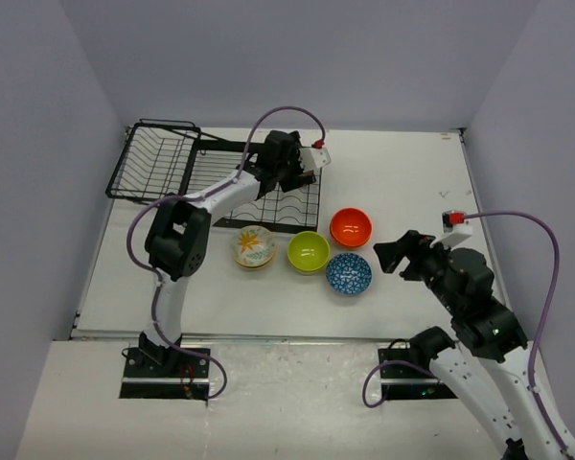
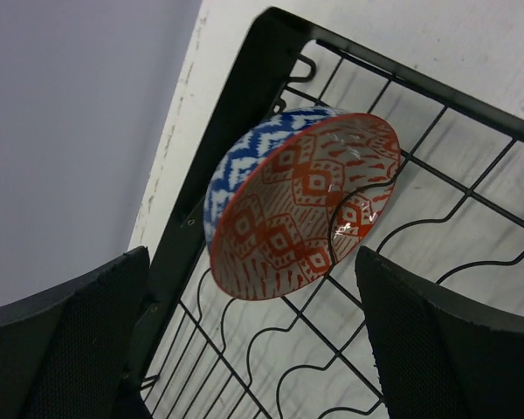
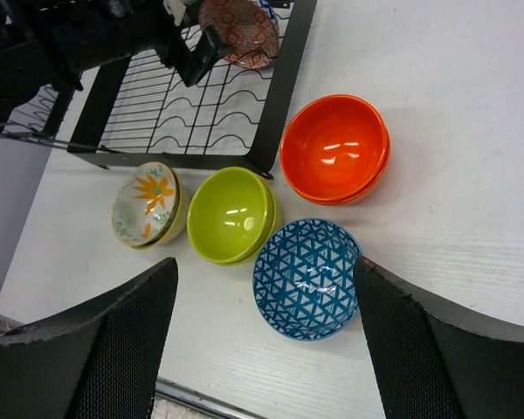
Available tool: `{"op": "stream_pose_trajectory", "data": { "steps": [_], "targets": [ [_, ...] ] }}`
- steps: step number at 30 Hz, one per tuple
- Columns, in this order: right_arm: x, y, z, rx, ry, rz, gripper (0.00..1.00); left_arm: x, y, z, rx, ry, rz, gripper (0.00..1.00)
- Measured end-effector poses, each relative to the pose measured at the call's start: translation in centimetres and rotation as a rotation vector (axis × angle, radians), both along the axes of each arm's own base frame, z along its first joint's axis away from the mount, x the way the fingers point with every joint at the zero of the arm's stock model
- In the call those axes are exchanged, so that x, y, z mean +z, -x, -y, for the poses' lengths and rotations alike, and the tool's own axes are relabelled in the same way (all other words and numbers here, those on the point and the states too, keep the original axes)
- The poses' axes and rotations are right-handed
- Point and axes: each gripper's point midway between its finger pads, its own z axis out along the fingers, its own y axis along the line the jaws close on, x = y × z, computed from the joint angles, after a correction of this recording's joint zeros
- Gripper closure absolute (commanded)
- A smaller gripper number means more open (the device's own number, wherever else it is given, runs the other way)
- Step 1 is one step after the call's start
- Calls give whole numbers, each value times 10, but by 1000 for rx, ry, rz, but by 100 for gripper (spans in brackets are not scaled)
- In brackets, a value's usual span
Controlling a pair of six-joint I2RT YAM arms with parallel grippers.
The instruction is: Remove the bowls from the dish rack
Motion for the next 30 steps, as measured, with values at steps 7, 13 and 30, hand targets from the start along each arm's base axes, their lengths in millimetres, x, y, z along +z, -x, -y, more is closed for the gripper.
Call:
{"op": "stream_pose_trajectory", "data": {
  "steps": [7, 13, 30],
  "targets": [
    [7, 2, -4, 44, 19, 27, 18, -35, -9, 3, -49, -85, 4, 24],
    [14, 4, -7, 75, 22, 56, 19, -38, -32, 10, -55, -111, 70, 56],
    [22, 5, -6, 89, 40, 101, 19, -28, -41, 10, -43, -124, 129, 100]
  ]
}}
